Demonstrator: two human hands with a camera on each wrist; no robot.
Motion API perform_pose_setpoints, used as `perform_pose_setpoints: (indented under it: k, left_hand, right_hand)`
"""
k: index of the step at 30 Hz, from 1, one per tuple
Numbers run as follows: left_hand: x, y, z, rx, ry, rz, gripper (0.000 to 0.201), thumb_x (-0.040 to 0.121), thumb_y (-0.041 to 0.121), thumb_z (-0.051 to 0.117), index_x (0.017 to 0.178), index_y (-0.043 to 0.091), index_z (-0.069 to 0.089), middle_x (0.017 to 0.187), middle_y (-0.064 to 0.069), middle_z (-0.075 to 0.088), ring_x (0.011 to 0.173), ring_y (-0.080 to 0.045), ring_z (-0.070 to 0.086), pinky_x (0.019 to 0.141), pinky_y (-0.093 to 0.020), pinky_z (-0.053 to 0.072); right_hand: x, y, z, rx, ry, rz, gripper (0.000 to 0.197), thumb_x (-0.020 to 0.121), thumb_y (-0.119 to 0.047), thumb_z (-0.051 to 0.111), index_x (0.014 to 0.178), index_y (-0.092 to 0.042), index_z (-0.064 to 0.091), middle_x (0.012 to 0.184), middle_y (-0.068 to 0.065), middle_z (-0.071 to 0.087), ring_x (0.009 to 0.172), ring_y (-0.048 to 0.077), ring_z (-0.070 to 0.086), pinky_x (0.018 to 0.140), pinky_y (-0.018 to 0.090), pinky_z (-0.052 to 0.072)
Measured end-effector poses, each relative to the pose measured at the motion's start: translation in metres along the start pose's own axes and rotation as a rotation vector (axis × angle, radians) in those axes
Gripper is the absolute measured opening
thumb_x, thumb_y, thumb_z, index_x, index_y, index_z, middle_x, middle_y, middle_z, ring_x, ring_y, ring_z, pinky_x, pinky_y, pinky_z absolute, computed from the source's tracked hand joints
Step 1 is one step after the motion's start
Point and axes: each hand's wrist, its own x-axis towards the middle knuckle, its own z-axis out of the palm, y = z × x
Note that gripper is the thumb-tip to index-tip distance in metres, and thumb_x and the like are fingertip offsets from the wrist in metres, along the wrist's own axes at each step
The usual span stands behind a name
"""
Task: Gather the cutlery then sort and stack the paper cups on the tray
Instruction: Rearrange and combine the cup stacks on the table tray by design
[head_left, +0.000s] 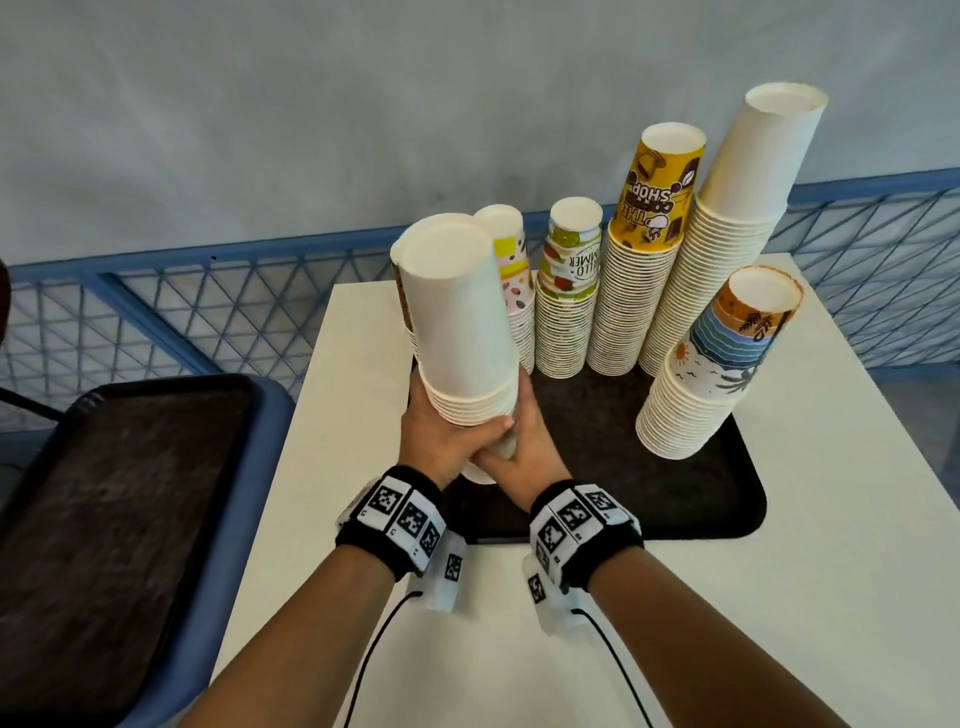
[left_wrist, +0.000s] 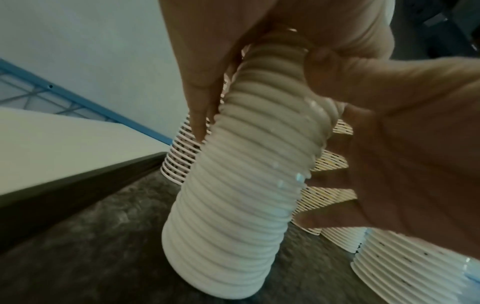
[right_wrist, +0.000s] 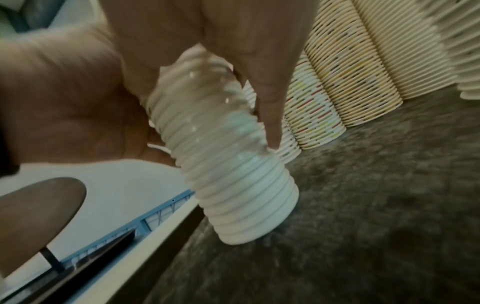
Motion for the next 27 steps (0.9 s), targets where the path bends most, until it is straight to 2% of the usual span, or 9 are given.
perform_pose_setpoints:
  k: [2,4,6,8,10,13,18,22,27]
  left_hand:
    - [0.002,0.005,-0.005,0.066,0.048,-0.016,0.103,0.039,0.03,0.089,0.128,0.017,0.039,0.112,0.011,0.054,0.104,-0.007,0.053,0.077,-0.006,0.039]
    - [0.005,0.008,-0.01,0.095,0.123,-0.045,0.095,0.051,0.017,0.09,0.13,0.015,0.038,0.112,0.01,0.052,0.102,-0.007,0.049,0.077,-0.007,0.035]
    - [0.009,0.01,-0.013,0.081,0.194,-0.059,0.091,0.056,0.015,0.087,0.132,0.015,0.036,0.118,0.006,0.054,0.104,-0.009,0.049,0.083,-0.013,0.036]
    - [0.014,0.01,-0.015,0.066,0.231,-0.069,0.091,0.058,0.015,0.087,0.133,0.015,0.035,0.127,0.0,0.055,0.11,-0.014,0.051,0.088,-0.018,0.037]
    - [0.02,0.011,-0.017,0.073,0.244,-0.082,0.091,0.059,0.016,0.086,0.134,0.015,0.035,0.131,-0.003,0.055,0.115,-0.018,0.052,0.089,-0.019,0.037]
    - [0.027,0.012,-0.017,0.069,0.253,-0.082,0.091,0.06,0.017,0.086,0.135,0.015,0.034,0.131,-0.003,0.055,0.118,-0.021,0.052,0.09,-0.019,0.037]
    - [0.031,0.009,-0.015,0.068,0.234,-0.091,0.092,0.061,0.016,0.085,0.136,0.017,0.033,0.133,-0.003,0.053,0.119,-0.022,0.051,0.09,-0.02,0.036]
    - [0.033,0.005,-0.018,0.066,0.227,-0.1,0.092,0.06,0.016,0.086,0.135,0.018,0.034,0.132,-0.002,0.054,0.118,-0.021,0.051,0.091,-0.021,0.037]
    - [0.035,0.003,-0.019,0.073,0.219,-0.103,0.092,0.059,0.016,0.086,0.135,0.018,0.034,0.131,-0.002,0.054,0.111,-0.015,0.05,0.091,-0.021,0.037]
  right_hand:
    - [-0.006,-0.002,-0.012,-0.111,0.039,-0.022,0.085,0.067,-0.032,0.065,0.142,-0.018,0.028,0.142,0.01,0.039,0.132,0.024,0.038,0.11,0.047,0.033]
    - [-0.015,-0.003,-0.029,-0.184,0.226,-0.043,0.068,0.07,-0.022,0.065,0.132,-0.009,0.042,0.127,0.014,0.046,0.119,0.026,0.046,0.103,0.047,0.039]
    - [-0.027,-0.001,-0.05,-0.237,0.45,-0.037,0.058,0.071,-0.015,0.069,0.124,-0.005,0.046,0.118,0.016,0.046,0.111,0.03,0.048,0.099,0.048,0.042]
    - [-0.037,0.007,-0.072,-0.311,0.63,0.042,0.062,0.071,-0.014,0.073,0.124,-0.001,0.044,0.122,0.022,0.042,0.115,0.037,0.042,0.102,0.048,0.036]
    - [-0.041,0.016,-0.094,-0.345,0.764,0.189,0.074,0.069,-0.022,0.072,0.13,0.0,0.035,0.131,0.026,0.033,0.122,0.041,0.032,0.105,0.049,0.03]
    - [-0.036,0.031,-0.116,-0.309,0.877,0.331,0.088,0.068,-0.026,0.072,0.138,-0.008,0.023,0.139,0.024,0.024,0.126,0.044,0.027,0.105,0.057,0.029]
    - [-0.013,0.049,-0.131,-0.142,0.778,0.399,0.106,0.065,-0.017,0.08,0.146,-0.018,0.011,0.149,0.016,0.023,0.135,0.04,0.026,0.112,0.052,0.025]
    - [0.006,0.056,-0.125,-0.034,0.746,0.31,0.1,0.061,-0.013,0.082,0.142,-0.016,0.023,0.139,0.01,0.045,0.129,0.029,0.043,0.11,0.04,0.033]
    - [0.021,0.052,-0.088,-0.024,0.534,0.263,0.098,0.061,-0.009,0.082,0.141,-0.017,0.027,0.139,0.009,0.046,0.129,0.025,0.044,0.107,0.034,0.034]
